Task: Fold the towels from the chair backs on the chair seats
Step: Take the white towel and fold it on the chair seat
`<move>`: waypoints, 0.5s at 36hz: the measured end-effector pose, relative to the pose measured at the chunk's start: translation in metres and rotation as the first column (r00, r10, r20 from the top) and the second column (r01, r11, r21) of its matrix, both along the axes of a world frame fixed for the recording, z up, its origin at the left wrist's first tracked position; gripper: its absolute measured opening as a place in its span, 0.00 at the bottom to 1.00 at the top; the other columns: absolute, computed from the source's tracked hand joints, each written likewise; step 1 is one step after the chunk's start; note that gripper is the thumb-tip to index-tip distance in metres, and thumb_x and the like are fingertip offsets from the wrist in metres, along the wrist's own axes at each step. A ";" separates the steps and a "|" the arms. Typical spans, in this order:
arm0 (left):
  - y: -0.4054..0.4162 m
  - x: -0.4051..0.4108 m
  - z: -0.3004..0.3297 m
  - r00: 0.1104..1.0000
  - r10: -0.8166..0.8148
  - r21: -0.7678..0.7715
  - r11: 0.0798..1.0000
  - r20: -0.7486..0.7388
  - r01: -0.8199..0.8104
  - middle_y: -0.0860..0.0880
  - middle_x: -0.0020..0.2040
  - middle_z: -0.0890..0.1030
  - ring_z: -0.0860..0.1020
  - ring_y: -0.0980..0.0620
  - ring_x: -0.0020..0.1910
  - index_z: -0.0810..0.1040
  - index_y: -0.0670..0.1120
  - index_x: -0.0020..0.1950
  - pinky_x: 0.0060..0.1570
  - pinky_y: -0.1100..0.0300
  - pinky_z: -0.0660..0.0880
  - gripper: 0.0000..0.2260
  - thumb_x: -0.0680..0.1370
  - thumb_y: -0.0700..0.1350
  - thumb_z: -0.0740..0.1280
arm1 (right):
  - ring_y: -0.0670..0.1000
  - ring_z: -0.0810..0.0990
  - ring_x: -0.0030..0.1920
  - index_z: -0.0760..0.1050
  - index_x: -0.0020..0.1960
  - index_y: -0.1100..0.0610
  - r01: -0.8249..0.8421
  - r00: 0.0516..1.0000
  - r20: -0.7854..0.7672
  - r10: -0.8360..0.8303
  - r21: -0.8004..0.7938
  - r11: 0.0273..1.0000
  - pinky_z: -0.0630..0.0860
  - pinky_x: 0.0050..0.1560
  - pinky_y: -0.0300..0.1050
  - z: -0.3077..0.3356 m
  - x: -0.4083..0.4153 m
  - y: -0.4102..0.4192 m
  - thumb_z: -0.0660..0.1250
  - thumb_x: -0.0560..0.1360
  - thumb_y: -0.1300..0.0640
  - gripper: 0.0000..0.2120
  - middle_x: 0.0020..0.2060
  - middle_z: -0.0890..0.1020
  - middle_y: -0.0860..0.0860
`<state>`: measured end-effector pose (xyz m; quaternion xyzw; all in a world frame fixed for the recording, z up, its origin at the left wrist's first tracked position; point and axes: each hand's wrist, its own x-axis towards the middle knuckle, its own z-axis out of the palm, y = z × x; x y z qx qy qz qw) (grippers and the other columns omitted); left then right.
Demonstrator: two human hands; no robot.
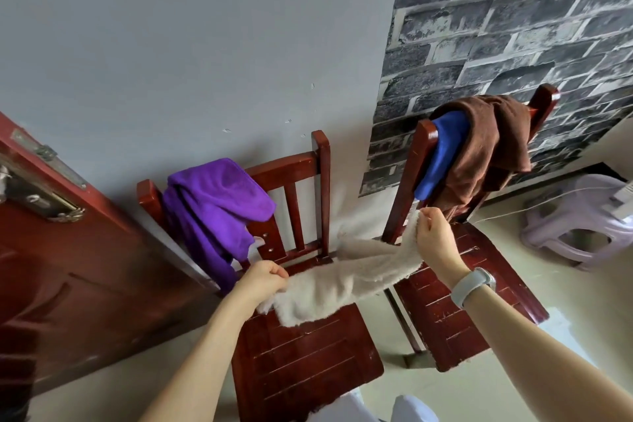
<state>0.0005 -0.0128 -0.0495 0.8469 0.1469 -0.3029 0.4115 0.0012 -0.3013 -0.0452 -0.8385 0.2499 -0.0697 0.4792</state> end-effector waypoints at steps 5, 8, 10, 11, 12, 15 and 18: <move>-0.005 -0.002 -0.008 0.988 0.102 -0.129 0.985 -0.119 -0.117 0.44 0.43 0.77 0.74 0.49 0.41 0.78 0.41 0.50 0.39 0.60 0.71 0.12 0.73 0.31 0.59 | 0.50 0.73 0.43 0.74 0.45 0.59 -0.049 0.997 -0.053 0.059 0.176 0.983 0.69 0.41 0.43 -0.010 -0.005 0.002 0.53 0.79 0.57 0.12 0.39 0.75 0.53; -0.005 -0.003 -0.011 0.950 0.208 -0.206 0.944 -0.232 -0.257 0.42 0.41 0.77 0.75 0.47 0.41 0.76 0.39 0.47 0.39 0.58 0.70 0.06 0.73 0.32 0.62 | 0.54 0.76 0.41 0.76 0.44 0.61 -0.022 0.990 -0.104 0.090 0.521 0.853 0.72 0.43 0.48 -0.010 -0.009 0.004 0.55 0.78 0.58 0.13 0.38 0.79 0.55; -0.003 -0.005 -0.012 0.917 0.179 -0.235 0.933 -0.356 -0.274 0.40 0.44 0.81 0.79 0.44 0.43 0.77 0.36 0.50 0.45 0.55 0.75 0.09 0.75 0.40 0.67 | 0.52 0.78 0.39 0.77 0.43 0.60 -0.102 0.980 -0.078 0.186 0.604 0.791 0.72 0.40 0.45 -0.010 -0.013 0.003 0.58 0.77 0.60 0.10 0.36 0.81 0.53; 0.000 -0.006 -0.014 0.903 0.132 -0.227 0.944 -0.409 -0.241 0.39 0.49 0.81 0.80 0.43 0.48 0.76 0.36 0.56 0.51 0.53 0.76 0.15 0.75 0.46 0.68 | 0.51 0.79 0.38 0.77 0.43 0.59 -0.157 0.970 -0.057 0.235 0.586 0.795 0.73 0.39 0.43 -0.009 -0.015 0.003 0.60 0.76 0.62 0.08 0.35 0.81 0.52; 0.002 -0.007 -0.016 0.898 0.058 -0.192 0.969 -0.436 -0.156 0.39 0.55 0.80 0.79 0.43 0.54 0.74 0.37 0.61 0.56 0.51 0.75 0.22 0.75 0.51 0.68 | 0.50 0.79 0.39 0.77 0.45 0.58 -0.196 0.964 -0.045 0.261 0.542 0.817 0.74 0.39 0.41 -0.009 -0.017 0.003 0.61 0.74 0.64 0.06 0.36 0.81 0.52; 0.007 -0.012 -0.023 0.896 -0.164 0.050 0.978 -0.413 0.202 0.42 0.65 0.73 0.73 0.45 0.62 0.67 0.40 0.69 0.62 0.52 0.72 0.35 0.71 0.63 0.67 | 0.45 0.77 0.44 0.74 0.58 0.56 -0.173 0.976 -0.079 0.205 0.301 0.938 0.72 0.42 0.36 -0.013 -0.020 0.006 0.63 0.72 0.67 0.16 0.43 0.80 0.50; 0.008 -0.014 -0.033 0.905 -0.298 0.079 0.939 -0.303 0.335 0.47 0.53 0.79 0.77 0.51 0.52 0.78 0.44 0.57 0.54 0.59 0.74 0.20 0.72 0.56 0.69 | 0.50 0.78 0.49 0.76 0.59 0.61 -0.196 0.978 -0.082 0.193 -0.028 0.980 0.72 0.50 0.39 -0.017 -0.025 0.005 0.62 0.74 0.66 0.14 0.48 0.82 0.55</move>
